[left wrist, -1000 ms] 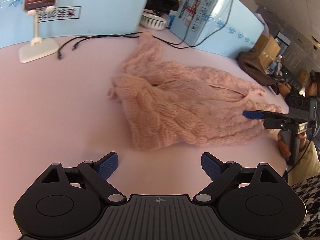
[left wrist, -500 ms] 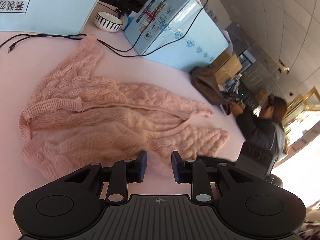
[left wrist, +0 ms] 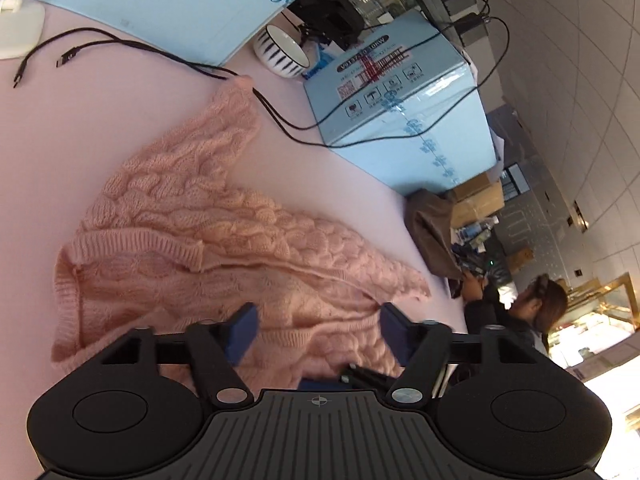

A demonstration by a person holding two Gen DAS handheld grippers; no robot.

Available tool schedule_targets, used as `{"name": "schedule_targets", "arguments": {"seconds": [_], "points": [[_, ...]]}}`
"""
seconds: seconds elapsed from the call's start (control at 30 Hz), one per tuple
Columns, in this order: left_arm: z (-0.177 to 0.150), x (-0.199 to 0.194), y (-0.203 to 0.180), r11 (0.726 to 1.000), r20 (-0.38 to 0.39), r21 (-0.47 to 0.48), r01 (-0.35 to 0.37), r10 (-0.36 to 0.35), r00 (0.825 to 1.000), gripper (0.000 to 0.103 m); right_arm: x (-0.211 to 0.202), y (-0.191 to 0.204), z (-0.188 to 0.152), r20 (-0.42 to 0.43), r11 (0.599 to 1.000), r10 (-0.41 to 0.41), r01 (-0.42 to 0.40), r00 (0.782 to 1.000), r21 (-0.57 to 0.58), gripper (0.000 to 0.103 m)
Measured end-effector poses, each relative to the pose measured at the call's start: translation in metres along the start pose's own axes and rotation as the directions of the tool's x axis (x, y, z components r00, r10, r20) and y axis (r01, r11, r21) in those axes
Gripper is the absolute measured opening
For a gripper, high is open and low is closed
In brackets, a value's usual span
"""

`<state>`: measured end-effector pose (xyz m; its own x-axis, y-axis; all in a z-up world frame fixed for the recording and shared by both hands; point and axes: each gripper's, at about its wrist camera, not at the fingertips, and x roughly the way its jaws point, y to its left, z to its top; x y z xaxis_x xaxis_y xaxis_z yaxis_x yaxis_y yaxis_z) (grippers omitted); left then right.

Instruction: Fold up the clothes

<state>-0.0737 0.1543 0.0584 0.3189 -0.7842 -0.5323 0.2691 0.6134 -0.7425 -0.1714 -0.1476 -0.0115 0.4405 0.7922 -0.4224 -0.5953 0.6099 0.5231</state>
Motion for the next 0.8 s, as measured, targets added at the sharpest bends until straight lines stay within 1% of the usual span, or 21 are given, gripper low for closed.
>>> {"name": "schedule_targets", "arguments": {"seconds": [0.03, 0.1, 0.13, 0.17, 0.2, 0.3, 0.33, 0.37, 0.47, 0.57, 0.6, 0.67, 0.8], "points": [[-0.005, -0.009, 0.004, 1.000, 0.012, 0.005, -0.029, 0.029, 1.000, 0.086, 0.003, -0.001, 0.001, -0.010, 1.000, -0.019, 0.019, 1.000, -0.002, 0.053], [-0.018, -0.033, 0.013, 0.994, 0.055, 0.007, -0.113, 0.113, 0.992, 0.087, 0.009, -0.004, 0.004, -0.024, 0.999, -0.047, 0.047, 0.999, 0.009, 0.033], [-0.025, -0.042, 0.017, 0.990, 0.058, 0.017, -0.142, 0.141, 0.988, 0.087, 0.011, -0.006, 0.005, -0.027, 0.998, -0.054, 0.055, 0.998, 0.024, 0.027], [-0.033, -0.050, 0.021, 0.984, 0.047, 0.034, -0.175, 0.174, 0.984, 0.087, 0.012, -0.009, 0.006, -0.028, 0.998, -0.055, 0.056, 0.998, 0.042, 0.017], [-0.040, -0.058, 0.025, 0.977, 0.034, 0.053, -0.208, 0.207, 0.978, 0.087, 0.011, -0.015, 0.005, -0.025, 0.996, -0.045, 0.047, 0.999, 0.076, 0.012], [-0.062, -0.060, 0.032, 0.953, -0.039, 0.119, -0.278, 0.285, 0.958, 0.087, 0.007, -0.029, 0.005, -0.009, 0.988, -0.002, 0.004, 1.000, 0.155, 0.011], [-0.067, -0.058, 0.032, 0.946, -0.034, 0.141, -0.291, 0.298, 0.954, 0.087, 0.004, -0.030, 0.004, 0.005, 0.987, 0.012, -0.013, 1.000, 0.163, 0.011], [-0.072, -0.056, 0.030, 0.939, -0.031, 0.161, -0.303, 0.312, 0.950, 0.090, 0.003, -0.030, 0.005, 0.016, 0.987, 0.024, -0.026, 1.000, 0.162, 0.011], [-0.070, -0.049, 0.022, 0.918, -0.050, 0.214, -0.334, 0.352, 0.935, 0.091, 0.000, -0.028, 0.007, 0.048, 0.986, 0.053, -0.060, 0.997, 0.155, 0.011], [-0.066, -0.037, 0.013, 0.903, -0.092, 0.275, -0.330, 0.366, 0.926, 0.090, -0.006, -0.031, 0.007, 0.077, 0.983, 0.068, -0.080, 0.995, 0.168, 0.012], [-0.064, -0.030, 0.009, 0.893, -0.104, 0.302, -0.333, 0.378, 0.920, 0.090, -0.008, -0.033, 0.006, 0.084, 0.980, 0.074, -0.088, 0.994, 0.180, 0.012], [-0.064, -0.019, 0.001, 0.868, -0.102, 0.345, -0.358, 0.414, 0.905, 0.090, -0.011, -0.037, 0.006, 0.096, 0.975, 0.079, -0.097, 0.992, 0.200, 0.014], [-0.072, -0.003, -0.013, 0.797, -0.059, 0.436, -0.417, 0.488, 0.871, 0.090, -0.014, -0.042, 0.006, 0.106, 0.970, 0.069, -0.092, 0.992, 0.227, 0.015]]}}
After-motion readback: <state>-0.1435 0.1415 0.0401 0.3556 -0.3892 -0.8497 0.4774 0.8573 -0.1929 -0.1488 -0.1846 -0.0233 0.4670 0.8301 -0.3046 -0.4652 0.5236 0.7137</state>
